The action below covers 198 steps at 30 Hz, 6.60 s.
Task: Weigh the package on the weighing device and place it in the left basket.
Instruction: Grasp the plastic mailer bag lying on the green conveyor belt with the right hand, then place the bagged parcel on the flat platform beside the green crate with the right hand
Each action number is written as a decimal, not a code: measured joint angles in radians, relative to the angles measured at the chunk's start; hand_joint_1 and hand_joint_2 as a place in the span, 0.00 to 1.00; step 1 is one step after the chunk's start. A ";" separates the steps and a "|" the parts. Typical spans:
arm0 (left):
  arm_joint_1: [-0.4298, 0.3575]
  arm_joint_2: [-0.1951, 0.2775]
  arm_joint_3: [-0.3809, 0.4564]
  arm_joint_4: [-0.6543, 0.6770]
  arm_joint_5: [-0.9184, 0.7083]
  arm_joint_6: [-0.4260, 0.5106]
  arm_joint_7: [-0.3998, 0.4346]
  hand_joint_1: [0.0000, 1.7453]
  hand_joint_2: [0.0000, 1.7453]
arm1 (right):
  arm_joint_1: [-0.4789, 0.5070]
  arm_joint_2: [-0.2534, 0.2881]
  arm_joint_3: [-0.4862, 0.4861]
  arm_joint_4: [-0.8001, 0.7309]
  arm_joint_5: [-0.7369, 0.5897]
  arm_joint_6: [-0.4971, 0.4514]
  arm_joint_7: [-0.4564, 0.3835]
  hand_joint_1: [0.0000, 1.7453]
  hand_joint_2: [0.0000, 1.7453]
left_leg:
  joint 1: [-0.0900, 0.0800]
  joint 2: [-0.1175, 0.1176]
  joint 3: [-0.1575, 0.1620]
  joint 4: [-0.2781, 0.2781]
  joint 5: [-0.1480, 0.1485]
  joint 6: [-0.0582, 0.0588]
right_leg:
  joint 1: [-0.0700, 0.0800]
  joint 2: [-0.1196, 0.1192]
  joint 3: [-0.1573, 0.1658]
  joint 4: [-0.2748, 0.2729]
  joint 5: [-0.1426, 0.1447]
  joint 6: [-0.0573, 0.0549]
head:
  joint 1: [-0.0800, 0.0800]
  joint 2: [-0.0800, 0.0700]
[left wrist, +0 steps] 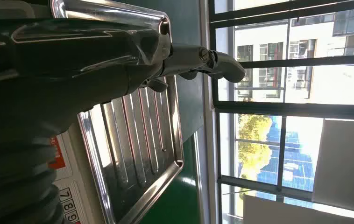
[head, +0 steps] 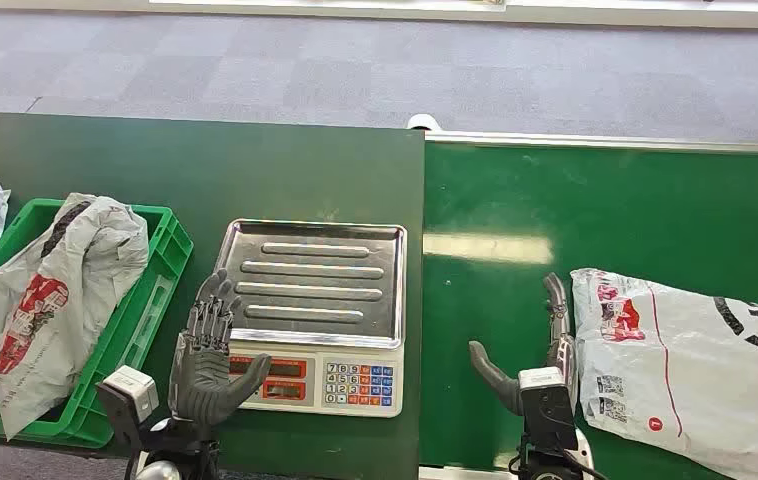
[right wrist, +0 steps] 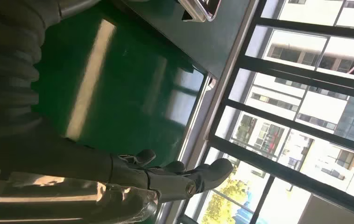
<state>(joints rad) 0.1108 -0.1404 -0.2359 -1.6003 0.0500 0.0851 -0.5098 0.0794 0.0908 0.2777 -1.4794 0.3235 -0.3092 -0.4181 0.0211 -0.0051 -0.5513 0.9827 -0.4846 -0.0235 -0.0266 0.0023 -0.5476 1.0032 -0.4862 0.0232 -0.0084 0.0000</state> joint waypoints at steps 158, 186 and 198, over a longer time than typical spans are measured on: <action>-0.188 0.007 0.174 -0.065 -0.102 0.135 -0.080 0.00 1.00 | -0.461 0.142 0.292 0.249 0.328 0.152 0.103 1.00 1.00 | 0.004 -0.001 -0.001 0.000 0.002 -0.002 | 0.004 -0.001 0.001 0.001 0.000 -0.001 | 0.000 0.000; -0.129 0.001 0.381 -0.227 -0.129 0.197 -0.094 0.00 1.00 | -0.538 0.236 0.312 0.719 0.349 0.057 0.232 0.00 1.00 | 0.004 0.000 -0.001 0.000 0.002 -0.002 | 0.004 0.000 -0.001 0.001 0.000 -0.001 | 0.000 0.000; -0.110 -0.007 0.397 -0.257 -0.161 0.165 -0.096 0.00 1.00 | -0.391 0.177 0.181 0.332 0.084 0.006 0.091 0.00 1.00 | 0.004 0.000 -0.001 0.000 0.002 -0.002 | 0.004 0.000 -0.002 0.001 0.000 -0.001 | 0.000 0.000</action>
<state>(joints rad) 0.0006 -0.1474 0.1611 -1.8574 -0.1108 0.2501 -0.6061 -0.3111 0.2674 0.4589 -1.1470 0.4072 -0.3028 -0.3273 0.0250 -0.0055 -0.5527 0.9827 -0.4828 -0.0254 -0.0229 0.0019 -0.5497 1.0039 -0.4858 0.0225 -0.0083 0.0000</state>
